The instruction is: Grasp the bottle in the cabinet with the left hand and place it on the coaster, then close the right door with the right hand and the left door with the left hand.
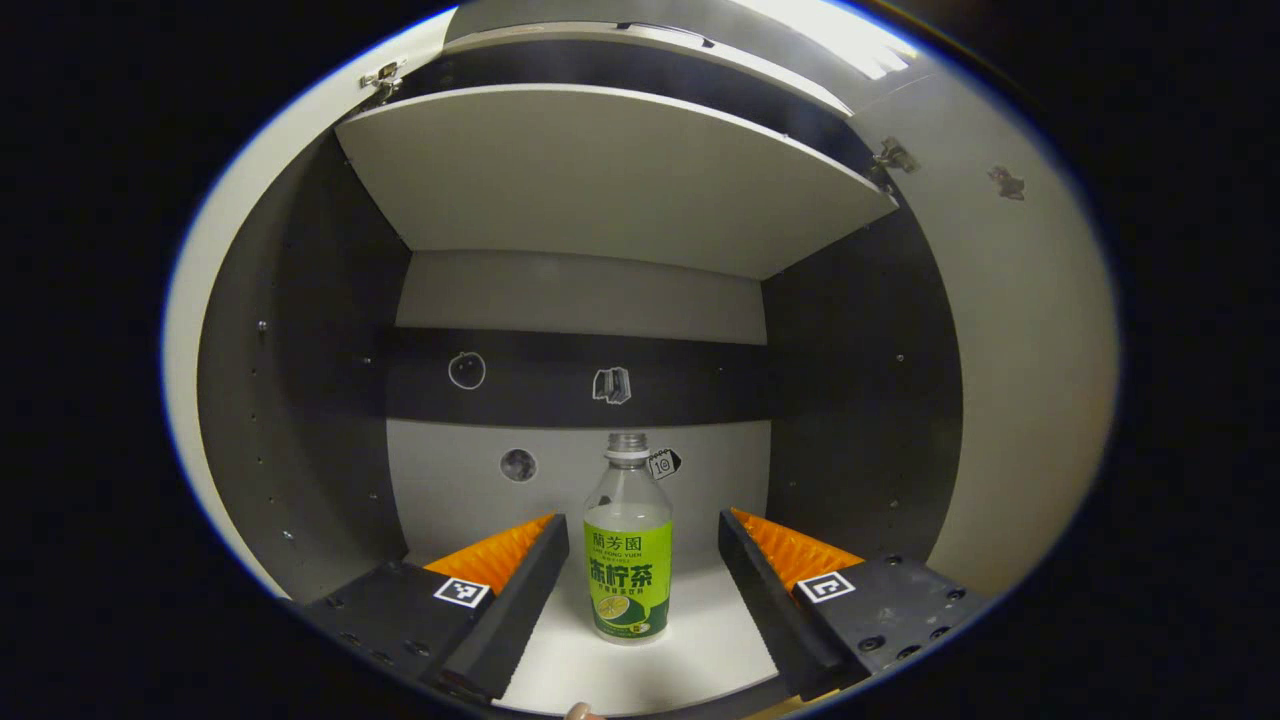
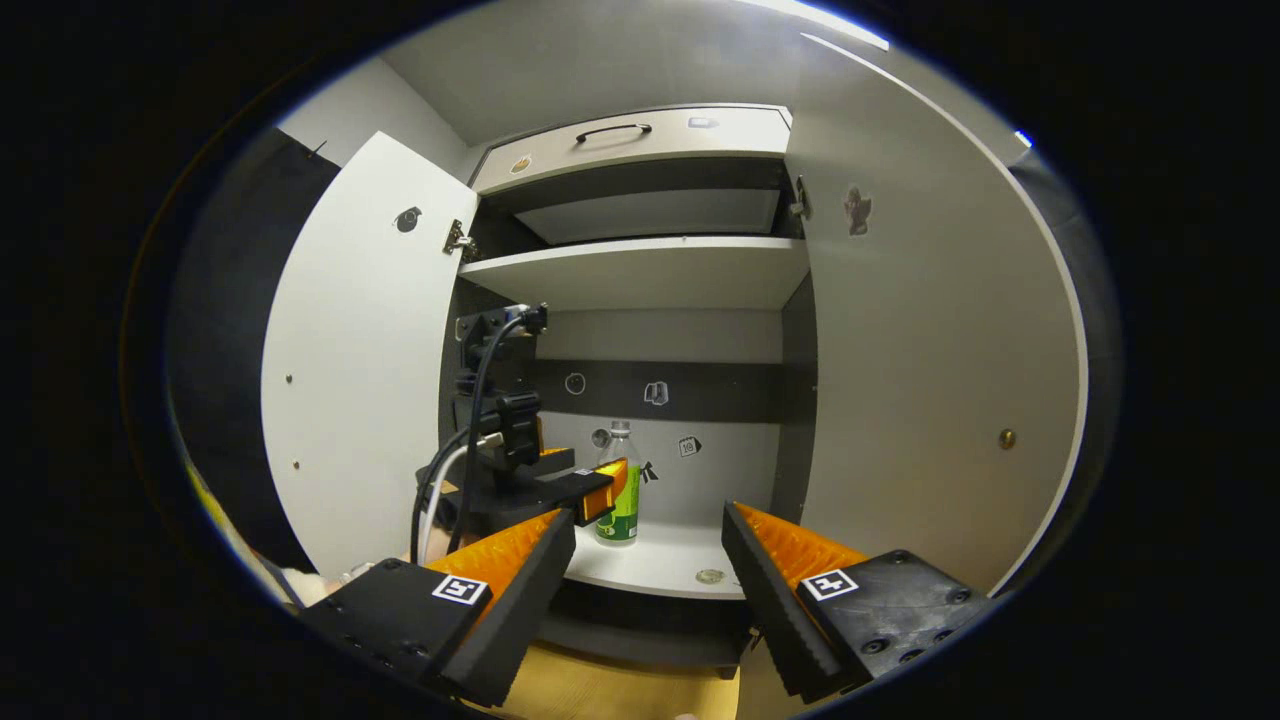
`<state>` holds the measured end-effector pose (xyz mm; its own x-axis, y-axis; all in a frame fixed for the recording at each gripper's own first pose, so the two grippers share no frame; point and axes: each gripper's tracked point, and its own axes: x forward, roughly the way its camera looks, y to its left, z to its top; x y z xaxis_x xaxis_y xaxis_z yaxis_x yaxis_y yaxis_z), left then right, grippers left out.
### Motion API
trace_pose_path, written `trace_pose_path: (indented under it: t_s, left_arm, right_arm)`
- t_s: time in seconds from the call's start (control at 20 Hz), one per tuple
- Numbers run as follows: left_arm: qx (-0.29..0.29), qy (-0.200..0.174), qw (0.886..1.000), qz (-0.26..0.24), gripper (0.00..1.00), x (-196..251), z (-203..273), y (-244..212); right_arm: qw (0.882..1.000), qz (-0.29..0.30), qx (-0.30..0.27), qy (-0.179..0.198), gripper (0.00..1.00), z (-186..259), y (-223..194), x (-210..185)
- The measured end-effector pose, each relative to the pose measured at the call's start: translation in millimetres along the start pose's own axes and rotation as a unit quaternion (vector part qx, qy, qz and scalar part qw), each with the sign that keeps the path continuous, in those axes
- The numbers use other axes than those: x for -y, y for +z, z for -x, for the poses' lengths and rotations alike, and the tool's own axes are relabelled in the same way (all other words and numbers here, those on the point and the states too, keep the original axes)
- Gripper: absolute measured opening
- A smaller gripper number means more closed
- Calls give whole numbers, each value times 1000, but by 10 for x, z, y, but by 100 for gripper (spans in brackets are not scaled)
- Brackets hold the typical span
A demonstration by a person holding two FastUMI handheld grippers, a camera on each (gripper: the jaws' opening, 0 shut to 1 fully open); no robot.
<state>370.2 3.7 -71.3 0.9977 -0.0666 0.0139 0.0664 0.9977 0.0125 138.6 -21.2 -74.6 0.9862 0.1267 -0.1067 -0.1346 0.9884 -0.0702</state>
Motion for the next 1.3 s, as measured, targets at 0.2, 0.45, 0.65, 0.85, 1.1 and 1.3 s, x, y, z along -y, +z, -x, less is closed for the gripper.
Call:
trace_pose_path:
  t_s: [0.2,0.45,0.65,0.85,1.1,1.3]
  left_arm:
    - [-11,6,1000,-1,96,-72,-206,-170]
    - [-19,3,1000,2,95,-108,-387,-299]
    - [-22,1,1000,3,96,-132,-531,-349]
    - [-23,-7,1000,-1,95,-93,-673,-384]
    - [-32,-9,999,-4,95,-73,-807,-486]
    - [-33,-8,999,-3,82,-71,-820,-508]
  right_arm:
    - [1000,2,-7,6,98,-121,-86,2]
    - [1000,1,-14,8,98,-237,-163,20]
    - [1000,4,-19,7,98,-303,-211,41]
    - [1000,2,-21,0,98,-364,-235,97]
    - [1000,8,-24,-4,98,-395,-259,126]
    - [1000,4,-27,-6,98,-413,-266,137]
